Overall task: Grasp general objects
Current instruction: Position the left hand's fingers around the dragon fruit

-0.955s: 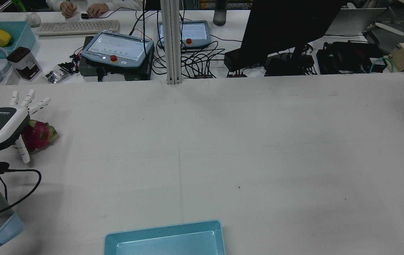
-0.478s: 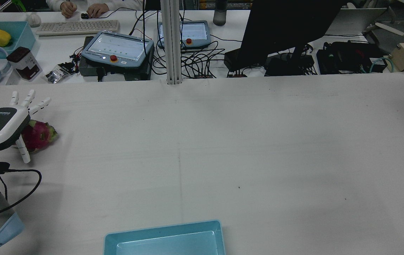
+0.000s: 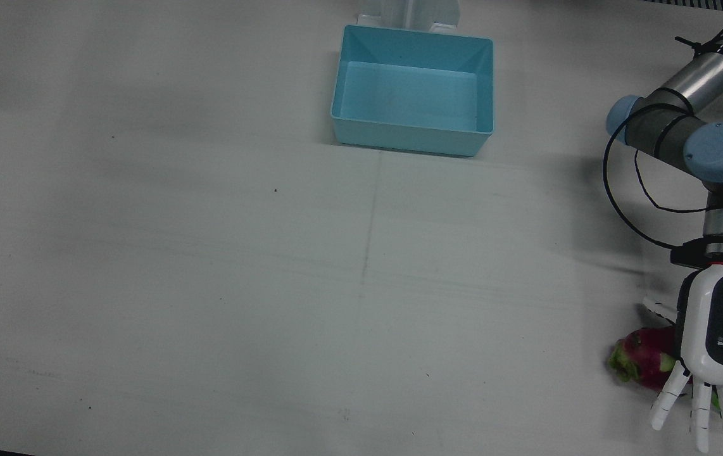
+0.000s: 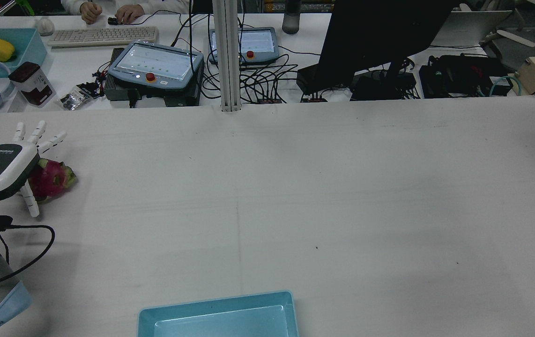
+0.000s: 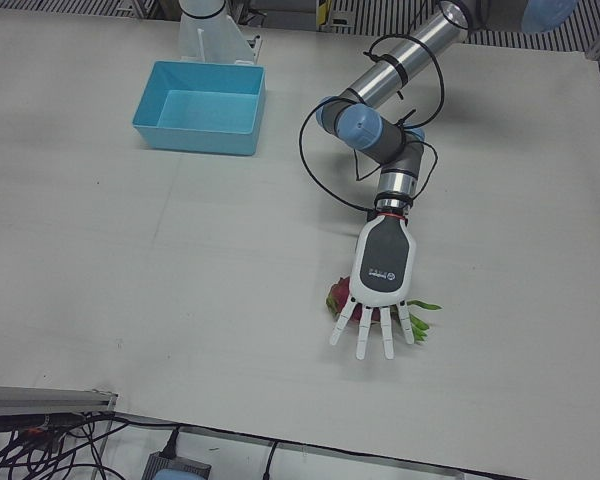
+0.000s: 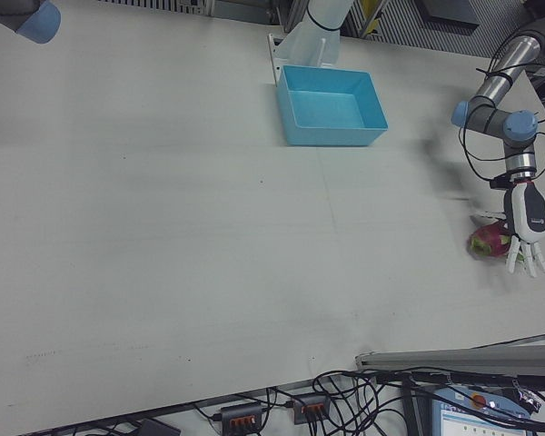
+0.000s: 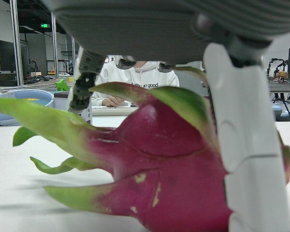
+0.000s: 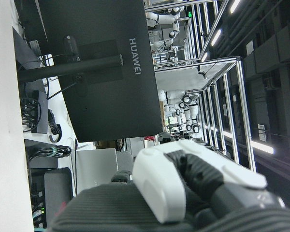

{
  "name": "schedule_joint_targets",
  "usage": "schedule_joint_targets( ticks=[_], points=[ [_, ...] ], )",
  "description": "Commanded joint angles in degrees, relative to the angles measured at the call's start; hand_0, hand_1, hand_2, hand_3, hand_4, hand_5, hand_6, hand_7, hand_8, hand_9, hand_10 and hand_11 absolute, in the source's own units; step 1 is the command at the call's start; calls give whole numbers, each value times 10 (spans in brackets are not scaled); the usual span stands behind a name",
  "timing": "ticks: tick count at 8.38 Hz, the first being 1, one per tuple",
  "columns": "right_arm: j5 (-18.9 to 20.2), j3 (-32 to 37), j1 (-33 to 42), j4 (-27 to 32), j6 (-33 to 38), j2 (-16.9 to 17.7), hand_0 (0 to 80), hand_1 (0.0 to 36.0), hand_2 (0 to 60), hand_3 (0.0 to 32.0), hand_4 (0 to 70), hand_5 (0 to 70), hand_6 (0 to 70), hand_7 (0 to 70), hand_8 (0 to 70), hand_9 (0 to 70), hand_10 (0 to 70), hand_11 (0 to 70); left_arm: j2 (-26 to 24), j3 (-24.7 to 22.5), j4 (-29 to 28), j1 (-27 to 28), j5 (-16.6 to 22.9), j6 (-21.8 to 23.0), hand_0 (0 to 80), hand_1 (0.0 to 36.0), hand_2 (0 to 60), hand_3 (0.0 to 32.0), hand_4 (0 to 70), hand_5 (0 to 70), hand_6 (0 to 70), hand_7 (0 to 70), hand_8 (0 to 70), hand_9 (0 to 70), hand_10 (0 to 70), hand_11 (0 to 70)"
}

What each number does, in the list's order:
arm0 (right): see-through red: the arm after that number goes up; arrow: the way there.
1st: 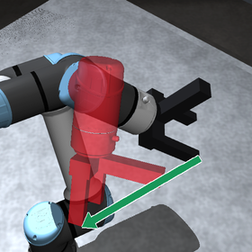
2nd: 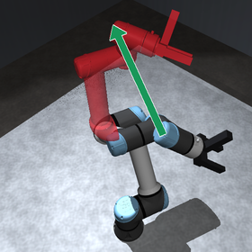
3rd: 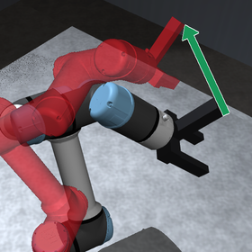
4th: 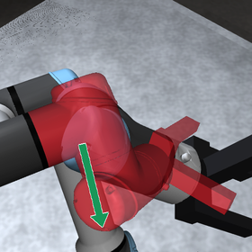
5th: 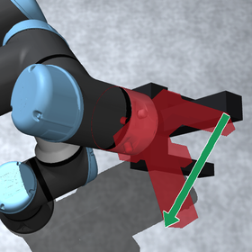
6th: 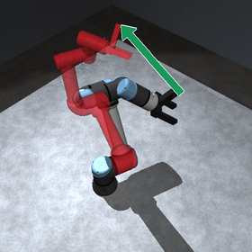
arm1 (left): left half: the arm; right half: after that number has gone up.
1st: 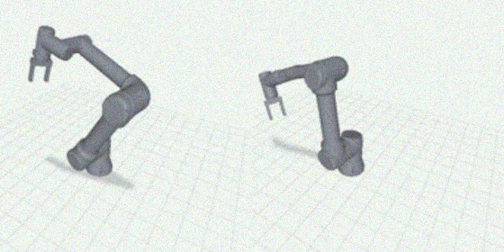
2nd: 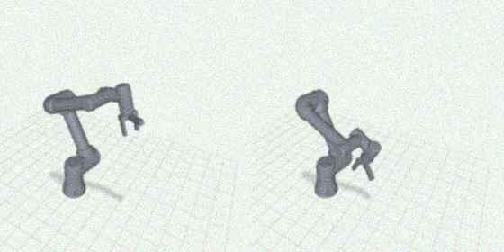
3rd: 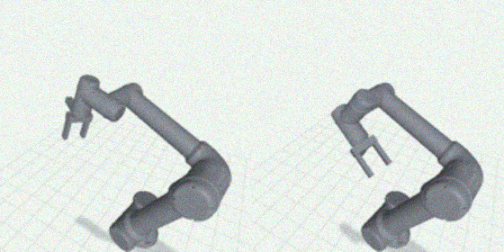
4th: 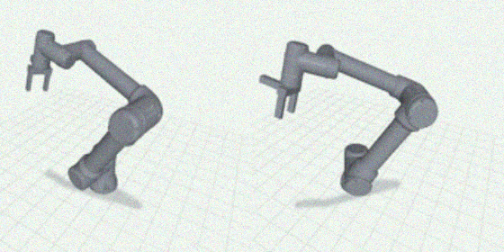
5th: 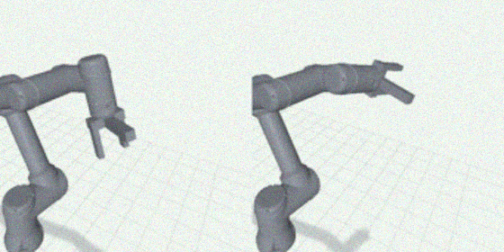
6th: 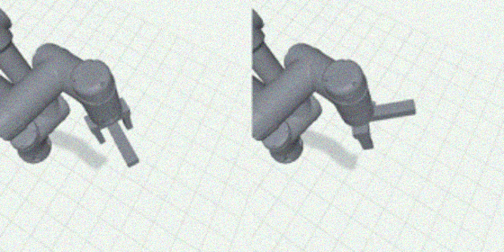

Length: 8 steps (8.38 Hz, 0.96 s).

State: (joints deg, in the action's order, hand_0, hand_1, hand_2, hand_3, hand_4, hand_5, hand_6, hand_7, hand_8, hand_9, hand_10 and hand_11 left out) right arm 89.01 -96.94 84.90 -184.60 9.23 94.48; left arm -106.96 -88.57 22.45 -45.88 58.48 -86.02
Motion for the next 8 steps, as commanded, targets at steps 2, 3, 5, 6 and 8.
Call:
schedule_joint_targets(
  ticks=[2, 3, 5, 6, 8],
  points=[
    [0, 0, 0, 0, 0, 0, 0, 0, 0, 0, 0, 0, 0, 0, 0, 0, 0, 0, -17, 27, -1, 2, 2, 0, 527, 169, 0, 160, 50, 0, 0, 0, 12, 0, 0, 11],
    [0, 0, -1, 0, 0, 0, 0, 0, 0, 0, 0, 0, 0, 0, 0, 0, 0, 0, -25, 33, 4, 2, 2, -1, 524, 161, 0, 86, 87, 0, 8, 0, 21, 0, 0, 11],
    [0, 0, 0, 0, 0, 0, 0, 0, 0, 0, 0, 0, 0, 0, 0, 0, 0, 0, -25, 35, 4, 2, 1, 0, 519, 153, 0, 0, 0, 700, 26, 5, 29, 0, 0, 8],
    [0, 0, -1, 0, 0, 0, 0, 0, 0, 0, 0, 0, 0, 0, 0, 0, 0, 0, -25, 36, 4, 2, 1, -2, 518, 157, 14, 0, 0, 700, 48, 24, 30, 0, 0, 12],
    [0, 0, -1, 0, 0, 0, 0, 0, 0, 0, 0, 0, 0, 0, 0, 0, 0, 0, -25, 39, 3, 2, 1, -3, 525, 190, 125, 0, 20, 700, 82, 63, 36, 0, 13, 35]
  ],
)
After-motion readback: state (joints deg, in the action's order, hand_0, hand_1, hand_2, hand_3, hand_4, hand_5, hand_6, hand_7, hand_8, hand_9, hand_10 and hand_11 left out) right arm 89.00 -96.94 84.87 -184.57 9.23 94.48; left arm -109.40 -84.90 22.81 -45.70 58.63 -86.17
